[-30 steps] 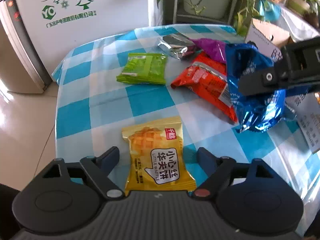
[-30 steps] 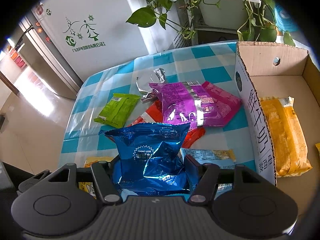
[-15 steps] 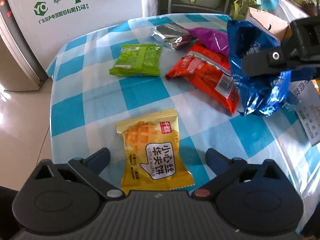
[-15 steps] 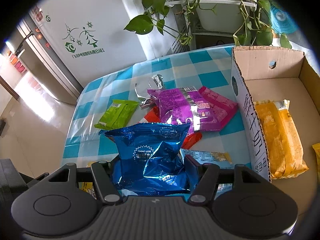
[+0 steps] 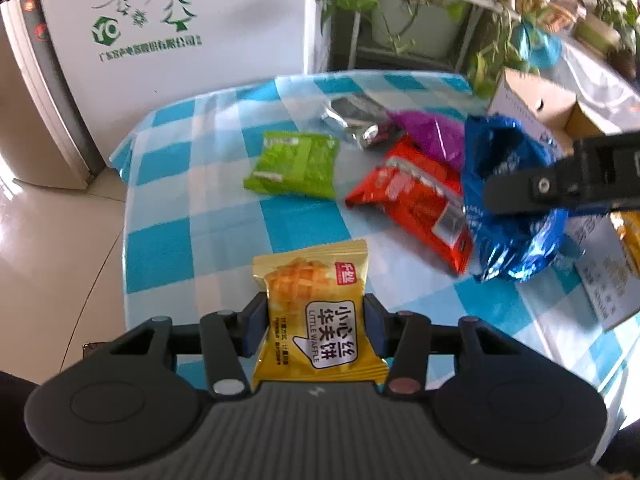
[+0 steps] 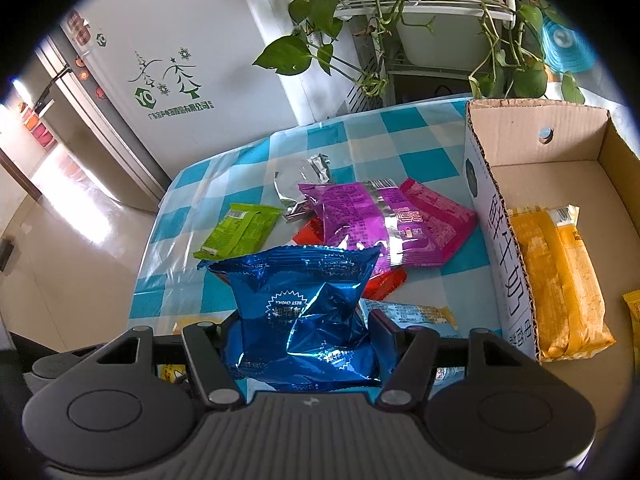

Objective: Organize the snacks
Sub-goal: 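Lift the waffle packet with the left tool while the right tool lifts the blue foil bag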

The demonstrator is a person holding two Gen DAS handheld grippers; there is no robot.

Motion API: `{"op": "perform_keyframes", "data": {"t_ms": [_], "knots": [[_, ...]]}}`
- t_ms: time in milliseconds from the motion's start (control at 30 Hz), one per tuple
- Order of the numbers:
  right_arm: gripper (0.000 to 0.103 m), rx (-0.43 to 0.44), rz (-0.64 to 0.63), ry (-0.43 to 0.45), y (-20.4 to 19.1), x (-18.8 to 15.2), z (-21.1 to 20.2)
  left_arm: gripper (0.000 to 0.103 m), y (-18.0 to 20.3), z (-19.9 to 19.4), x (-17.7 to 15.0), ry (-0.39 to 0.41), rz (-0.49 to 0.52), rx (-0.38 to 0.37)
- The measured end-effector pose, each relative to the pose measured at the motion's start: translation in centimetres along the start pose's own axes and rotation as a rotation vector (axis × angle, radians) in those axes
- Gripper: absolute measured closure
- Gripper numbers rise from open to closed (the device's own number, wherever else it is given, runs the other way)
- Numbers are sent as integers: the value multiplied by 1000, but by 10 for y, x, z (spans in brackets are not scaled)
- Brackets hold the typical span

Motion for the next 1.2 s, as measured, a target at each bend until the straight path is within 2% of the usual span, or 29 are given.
{"op": "perform_keyframes", "data": {"t_ms": [300, 533, 800, 967, 1200], "knots": [[35, 22, 3, 12, -3, 3, -6, 54, -2, -17, 16, 64, -32, 7], [40, 22, 18, 7, 1, 2, -5, 54, -3, -22, 20, 80, -50, 8], [40, 66, 65, 85, 7, 21, -32, 54, 3, -40, 40, 139, -59, -11], [40, 94, 107, 175, 20, 40, -63, 54, 17, -50, 59, 181, -35, -34], [40, 68, 186, 308, 56, 68, -104, 54, 51, -64, 93, 238, -8, -97]]}}
Point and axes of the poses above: each gripper's, at about its wrist camera, not at the fingertips, and z roughly the way its jaws point, y to its right, x to its top, the point moved 10 cm from there along z, roughly the way its jaws point, and after that the axes turned 12 degrees about z, right-handed, at the moved point
